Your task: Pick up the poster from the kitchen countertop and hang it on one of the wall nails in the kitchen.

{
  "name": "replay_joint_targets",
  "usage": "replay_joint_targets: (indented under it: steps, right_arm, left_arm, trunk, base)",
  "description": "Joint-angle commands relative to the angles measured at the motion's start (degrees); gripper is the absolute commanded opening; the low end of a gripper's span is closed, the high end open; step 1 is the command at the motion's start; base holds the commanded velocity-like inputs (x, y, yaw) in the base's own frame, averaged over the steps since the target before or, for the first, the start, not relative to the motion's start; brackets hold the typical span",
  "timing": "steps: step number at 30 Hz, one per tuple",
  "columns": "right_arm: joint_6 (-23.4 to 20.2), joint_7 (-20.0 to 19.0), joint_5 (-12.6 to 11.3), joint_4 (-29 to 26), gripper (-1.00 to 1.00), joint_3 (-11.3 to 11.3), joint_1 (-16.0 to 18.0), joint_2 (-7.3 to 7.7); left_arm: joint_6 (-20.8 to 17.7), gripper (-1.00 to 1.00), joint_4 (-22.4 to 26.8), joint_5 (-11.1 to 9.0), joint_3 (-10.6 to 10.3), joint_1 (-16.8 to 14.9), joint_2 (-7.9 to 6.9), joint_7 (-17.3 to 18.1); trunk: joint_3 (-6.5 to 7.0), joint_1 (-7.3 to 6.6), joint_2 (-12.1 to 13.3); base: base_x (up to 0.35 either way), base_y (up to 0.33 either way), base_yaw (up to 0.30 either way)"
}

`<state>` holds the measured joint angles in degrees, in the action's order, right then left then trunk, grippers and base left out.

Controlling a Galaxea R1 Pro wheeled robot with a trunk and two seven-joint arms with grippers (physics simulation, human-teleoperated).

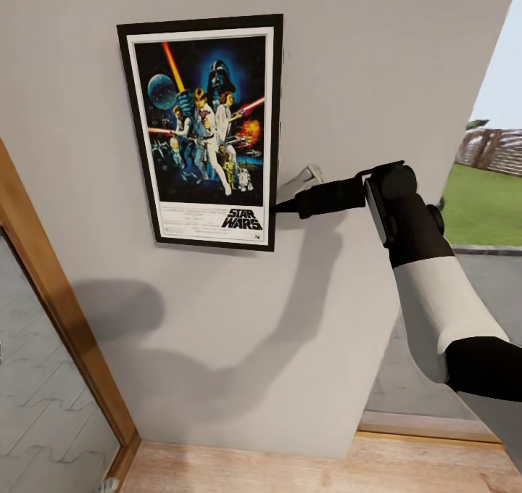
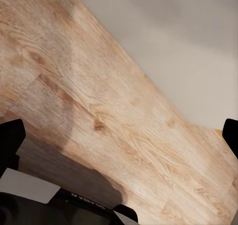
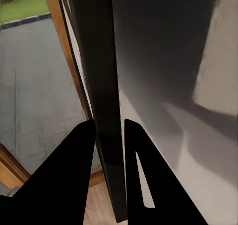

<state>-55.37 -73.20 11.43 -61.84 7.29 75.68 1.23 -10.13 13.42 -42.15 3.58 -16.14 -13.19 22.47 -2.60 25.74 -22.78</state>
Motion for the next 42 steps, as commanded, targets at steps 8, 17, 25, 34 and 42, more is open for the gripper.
replay_joint_targets:
  steps: [8, 17, 25, 34, 42]
  right_arm:
    - [-0.44, -0.6, 0.52, -0.03, -1.0, 0.0, 0.08, 0.0]
    - [-0.44, -0.61, 0.52, -0.03, -1.0, 0.0, 0.08, 0.0]
    - [-0.44, -0.57, 0.52, -0.04, -1.0, -0.05, 0.08, 0.0]
    - [-0.44, -0.54, 0.53, -0.03, -1.0, 0.0, 0.08, 0.0]
    - [-0.42, -0.54, 0.52, -0.03, -1.0, -0.06, 0.08, 0.0]
  left_arm:
    - [-0.6, 1.0, 0.03, -0.3, 0.37, -0.04, 0.01, 0.21]
    - [-0.6, 1.0, 0.03, -0.3, 0.37, -0.04, 0.01, 0.21]
    - [-0.6, 1.0, 0.03, -0.3, 0.37, -0.04, -0.2, 0.21]
    - [-0.6, 1.0, 0.03, -0.3, 0.37, -0.04, -0.25, 0.21]
    - [-0.6, 1.0, 0.03, -0.3, 0.37, -0.04, -0.25, 0.21]
  trunk:
    - [-0.14, 0.04, -0.14]
    - [-0.14, 0.04, -0.14]
    - [-0.14, 0.04, -0.14]
    - [-0.14, 0.04, -0.14]
    - [-0.14, 0.04, -0.14]
  base:
    - [0.0, 0.054, 0.0]
    - [0.0, 0.005, 0.0]
    - [0.0, 0.0, 0.0]
    - [0.0, 0.0, 0.0]
    - [0.0, 0.0, 0.0]
